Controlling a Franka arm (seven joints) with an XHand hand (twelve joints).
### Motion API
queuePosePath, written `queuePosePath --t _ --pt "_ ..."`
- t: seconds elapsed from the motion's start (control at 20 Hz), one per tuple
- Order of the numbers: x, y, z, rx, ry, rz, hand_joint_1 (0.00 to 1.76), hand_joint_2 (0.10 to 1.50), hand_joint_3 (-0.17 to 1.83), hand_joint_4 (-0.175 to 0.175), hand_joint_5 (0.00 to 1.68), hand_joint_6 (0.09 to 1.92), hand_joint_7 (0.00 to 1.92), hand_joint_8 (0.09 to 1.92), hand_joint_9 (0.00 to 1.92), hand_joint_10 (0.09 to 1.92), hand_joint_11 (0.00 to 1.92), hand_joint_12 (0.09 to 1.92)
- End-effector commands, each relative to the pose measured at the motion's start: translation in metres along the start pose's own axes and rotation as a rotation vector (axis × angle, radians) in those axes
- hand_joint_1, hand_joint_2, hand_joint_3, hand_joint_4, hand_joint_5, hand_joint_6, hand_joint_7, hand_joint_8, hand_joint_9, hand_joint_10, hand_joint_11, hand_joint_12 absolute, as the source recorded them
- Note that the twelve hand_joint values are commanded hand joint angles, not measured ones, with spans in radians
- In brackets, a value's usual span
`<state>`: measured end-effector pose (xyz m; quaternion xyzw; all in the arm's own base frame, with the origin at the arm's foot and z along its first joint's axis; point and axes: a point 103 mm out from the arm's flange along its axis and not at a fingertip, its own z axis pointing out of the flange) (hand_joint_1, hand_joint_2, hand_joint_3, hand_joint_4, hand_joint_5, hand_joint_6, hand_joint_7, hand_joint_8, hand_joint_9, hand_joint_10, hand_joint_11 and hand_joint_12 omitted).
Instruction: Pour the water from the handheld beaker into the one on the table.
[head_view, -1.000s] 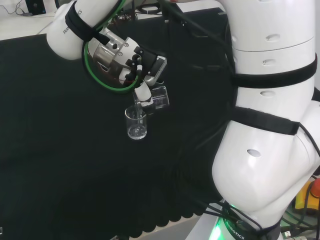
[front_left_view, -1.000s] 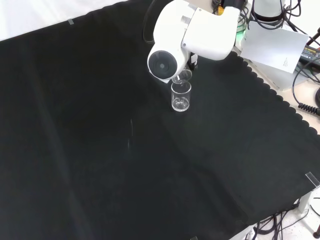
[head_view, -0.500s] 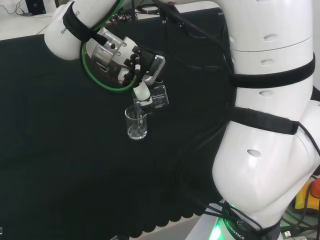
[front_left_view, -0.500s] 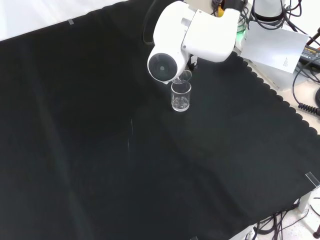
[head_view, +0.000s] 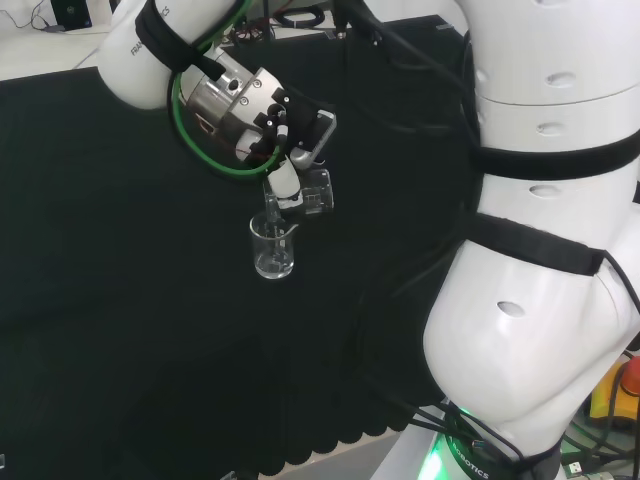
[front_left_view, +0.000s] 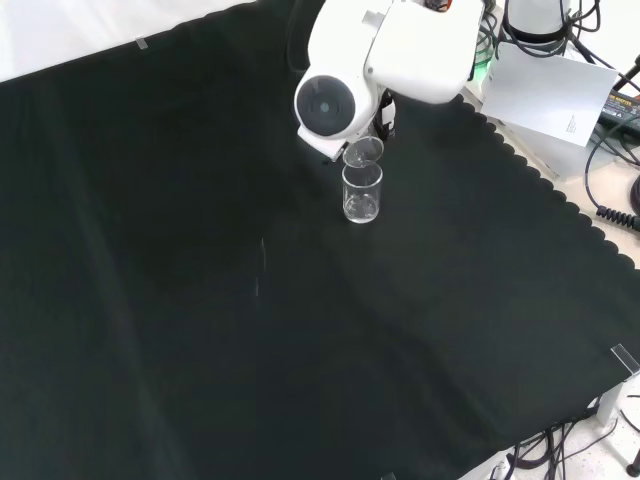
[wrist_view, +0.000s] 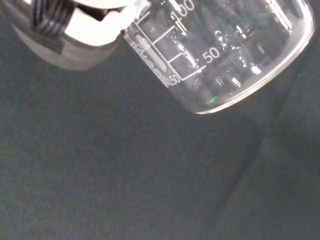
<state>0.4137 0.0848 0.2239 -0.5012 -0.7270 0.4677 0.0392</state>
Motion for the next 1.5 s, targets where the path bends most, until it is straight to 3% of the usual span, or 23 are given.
queuePosePath --t 0.05,0.3,0.65,1.05,1.25,1.4,1.5 --pt "-0.006 -0.006 0.005 -0.138 0.107 -0.016 1.18 1.05 -0.17 -0.061 1.32 0.49 1.46 0.98 1.65 0.65 1.43 0.76" --pt "-0.016 -0.010 0.014 -0.255 0.221 -0.037 1.18 1.05 -0.17 -0.061 1.32 0.50 1.46 0.98 1.65 0.65 1.43 0.76" --pt "-0.036 -0.018 0.031 -0.476 0.357 -0.060 1.18 1.05 -0.17 -0.064 1.31 0.51 1.45 0.98 1.64 0.65 1.42 0.76" --pt "-0.057 -0.019 0.054 -0.659 0.489 -0.121 1.18 1.06 -0.17 -0.068 1.30 0.52 1.44 0.98 1.63 0.64 1.40 0.75" --pt "-0.066 -0.016 0.064 -0.710 0.548 -0.152 1.18 1.06 -0.17 -0.078 1.29 0.55 1.44 0.99 1.62 0.64 1.40 0.74" --pt "-0.071 -0.011 0.071 -0.732 0.579 -0.167 1.28 1.05 -0.17 -0.109 1.25 0.51 1.43 0.54 1.61 0.63 1.39 0.72" --pt "-0.073 -0.007 0.074 -0.751 0.607 -0.178 1.30 1.04 -0.17 -0.113 1.26 0.48 1.45 0.43 1.61 0.62 1.38 0.71"
